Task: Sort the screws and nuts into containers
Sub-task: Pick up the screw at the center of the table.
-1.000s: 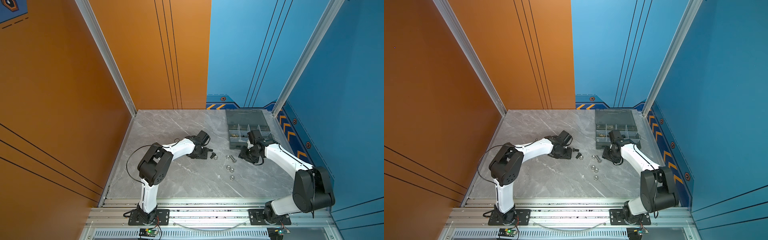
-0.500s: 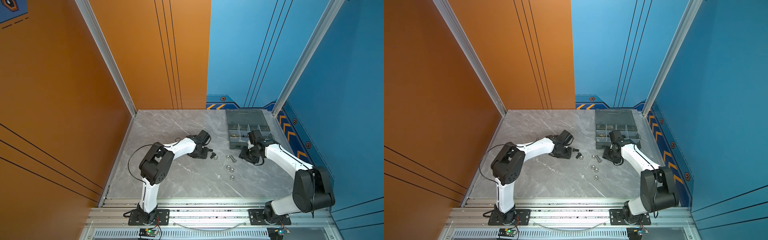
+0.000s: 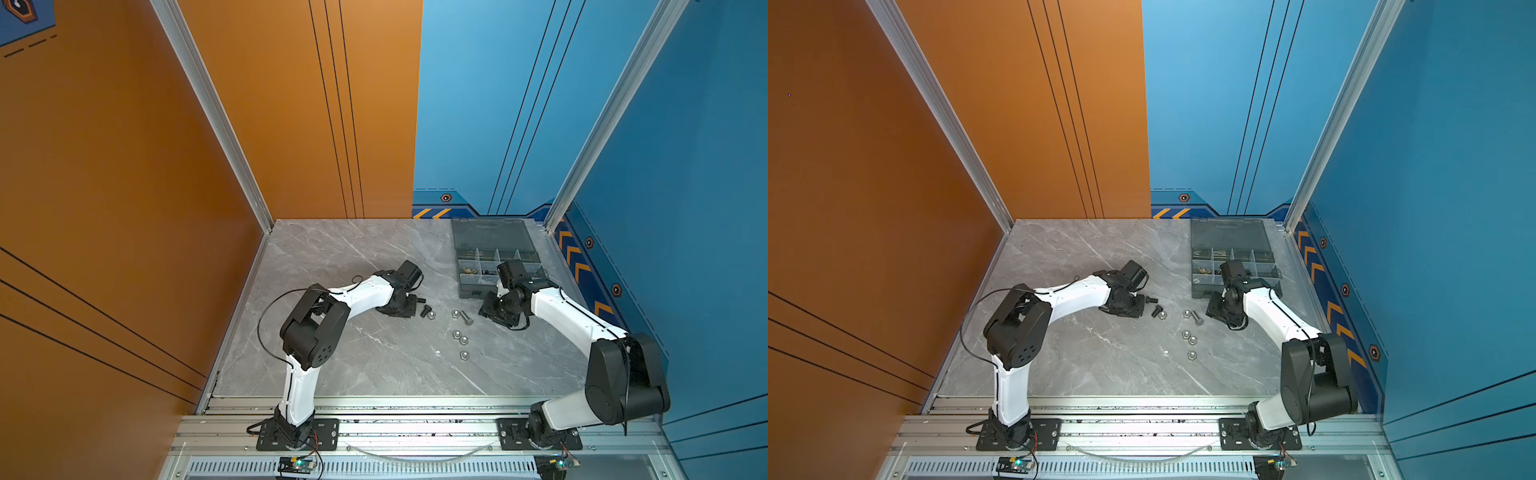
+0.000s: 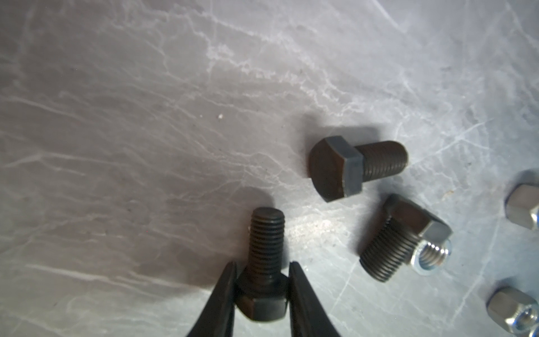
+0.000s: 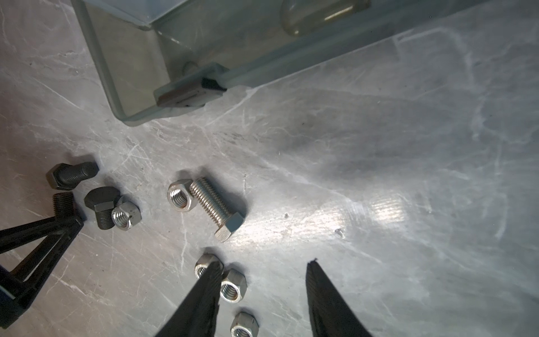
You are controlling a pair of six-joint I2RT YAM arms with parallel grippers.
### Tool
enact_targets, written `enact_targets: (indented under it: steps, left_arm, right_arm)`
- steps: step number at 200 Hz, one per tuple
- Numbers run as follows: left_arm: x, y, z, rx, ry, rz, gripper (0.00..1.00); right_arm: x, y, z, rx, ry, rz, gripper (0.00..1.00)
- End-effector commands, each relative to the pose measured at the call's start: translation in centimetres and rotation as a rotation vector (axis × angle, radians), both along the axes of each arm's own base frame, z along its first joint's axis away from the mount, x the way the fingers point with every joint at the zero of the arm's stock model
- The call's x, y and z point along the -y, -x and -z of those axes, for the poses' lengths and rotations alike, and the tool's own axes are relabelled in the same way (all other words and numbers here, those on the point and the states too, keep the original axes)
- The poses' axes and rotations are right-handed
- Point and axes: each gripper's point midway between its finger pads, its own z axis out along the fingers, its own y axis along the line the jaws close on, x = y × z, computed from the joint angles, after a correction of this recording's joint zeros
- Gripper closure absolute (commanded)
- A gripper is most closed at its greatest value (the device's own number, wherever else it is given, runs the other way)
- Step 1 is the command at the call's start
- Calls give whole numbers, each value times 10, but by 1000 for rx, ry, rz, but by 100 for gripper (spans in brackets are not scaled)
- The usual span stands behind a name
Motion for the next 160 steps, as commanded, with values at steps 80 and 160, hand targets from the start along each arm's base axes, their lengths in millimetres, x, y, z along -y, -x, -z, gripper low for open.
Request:
enact_targets:
  steps: [80, 160]
  left_arm:
    - [61, -29, -109, 175, 333, 135, 100]
    - [168, -67, -167, 197, 807, 294, 100]
  right_arm:
    - [33, 3, -31, 90, -35, 94, 50]
    - [62, 16, -33, 109, -41, 200, 50]
